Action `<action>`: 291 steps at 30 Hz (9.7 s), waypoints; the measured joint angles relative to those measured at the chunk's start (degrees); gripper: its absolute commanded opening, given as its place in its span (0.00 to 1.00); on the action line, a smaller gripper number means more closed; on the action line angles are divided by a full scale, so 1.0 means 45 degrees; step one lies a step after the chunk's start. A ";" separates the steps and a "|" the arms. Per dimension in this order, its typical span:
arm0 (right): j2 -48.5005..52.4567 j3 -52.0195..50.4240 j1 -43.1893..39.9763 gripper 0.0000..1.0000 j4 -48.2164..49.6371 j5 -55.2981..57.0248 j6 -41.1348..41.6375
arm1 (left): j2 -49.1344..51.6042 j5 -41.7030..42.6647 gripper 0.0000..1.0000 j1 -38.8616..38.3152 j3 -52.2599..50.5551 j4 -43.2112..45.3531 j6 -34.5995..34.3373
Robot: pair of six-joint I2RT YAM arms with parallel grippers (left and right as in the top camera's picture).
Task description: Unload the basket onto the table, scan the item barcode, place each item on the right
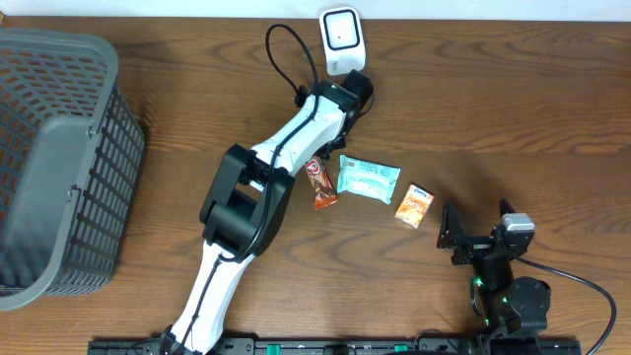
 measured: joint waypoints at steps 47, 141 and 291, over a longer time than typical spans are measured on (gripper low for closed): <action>0.0000 0.0000 0.0000 0.99 -0.0005 0.0000 0.0000 | 0.0821 1.7617 0.07 0.0223 -0.1195 0.6402 0.4182; 0.0000 0.0000 0.0000 0.99 0.0000 0.0000 0.0000 | -0.4201 0.1020 0.93 -0.2744 -0.3162 0.0364 0.6926; 0.0000 0.0000 0.0000 0.99 0.0000 0.0000 0.0000 | -0.7101 1.1336 0.98 -0.2195 -1.7291 2.2255 -0.9398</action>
